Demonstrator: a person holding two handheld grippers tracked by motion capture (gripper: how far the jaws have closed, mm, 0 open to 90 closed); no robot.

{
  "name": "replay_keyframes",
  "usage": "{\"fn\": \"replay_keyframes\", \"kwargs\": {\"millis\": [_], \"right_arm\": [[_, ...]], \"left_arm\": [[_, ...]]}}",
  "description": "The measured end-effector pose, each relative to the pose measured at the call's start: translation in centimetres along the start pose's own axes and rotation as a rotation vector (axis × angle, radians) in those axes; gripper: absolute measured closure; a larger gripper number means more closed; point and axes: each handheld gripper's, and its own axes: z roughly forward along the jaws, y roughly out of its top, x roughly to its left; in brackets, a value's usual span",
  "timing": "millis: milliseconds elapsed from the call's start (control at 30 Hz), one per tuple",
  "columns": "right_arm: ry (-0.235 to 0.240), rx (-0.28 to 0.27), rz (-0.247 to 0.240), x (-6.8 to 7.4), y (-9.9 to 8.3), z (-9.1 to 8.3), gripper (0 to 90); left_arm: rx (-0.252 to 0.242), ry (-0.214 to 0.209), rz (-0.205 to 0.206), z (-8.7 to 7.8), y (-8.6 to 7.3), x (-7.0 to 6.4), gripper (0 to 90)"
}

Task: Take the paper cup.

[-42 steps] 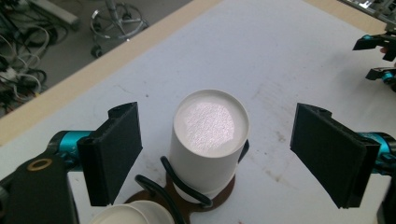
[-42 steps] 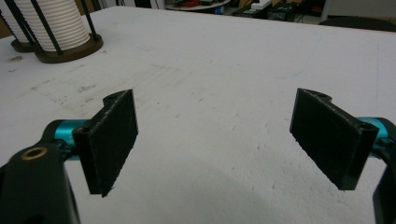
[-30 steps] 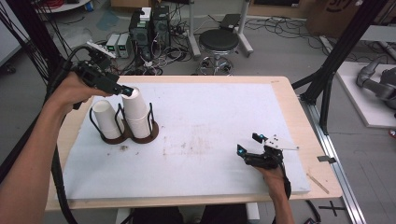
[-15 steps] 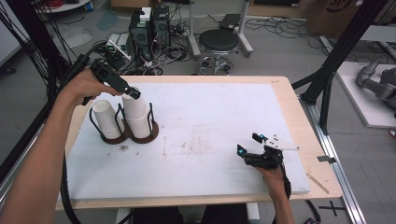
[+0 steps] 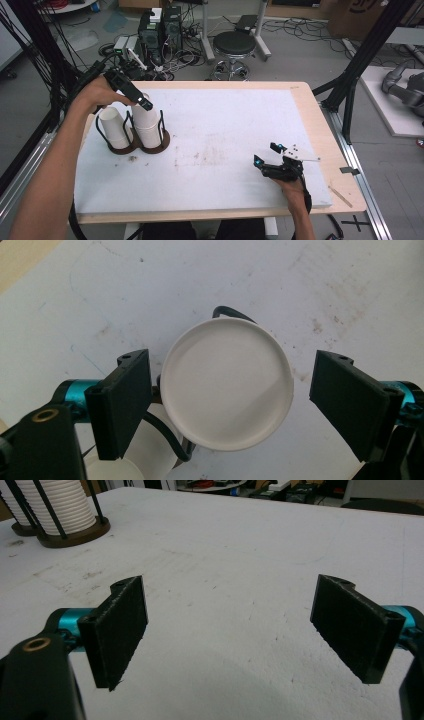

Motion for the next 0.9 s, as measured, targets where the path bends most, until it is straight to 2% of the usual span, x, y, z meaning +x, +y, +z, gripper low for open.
{"fn": "replay_keyframes", "kwargs": {"millis": [300, 533, 900], "right_arm": [[0.004, 0.006, 0.005, -0.04, 0.01, 0.01, 15.6], [0.005, 0.009, 0.010, -0.07, 0.03, 0.07, 15.6], [0.006, 0.012, 0.010, -0.11, 0.04, 0.09, 15.6]], "left_arm": [[0.043, 0.015, -0.011, 0.61, 0.19, 0.03, 20.4], [0.036, 0.019, -0.013, 0.53, 0.31, 0.11, 32.3], [0.030, 0.023, -0.017, 0.49, 0.26, 0.05, 33.1]]}}
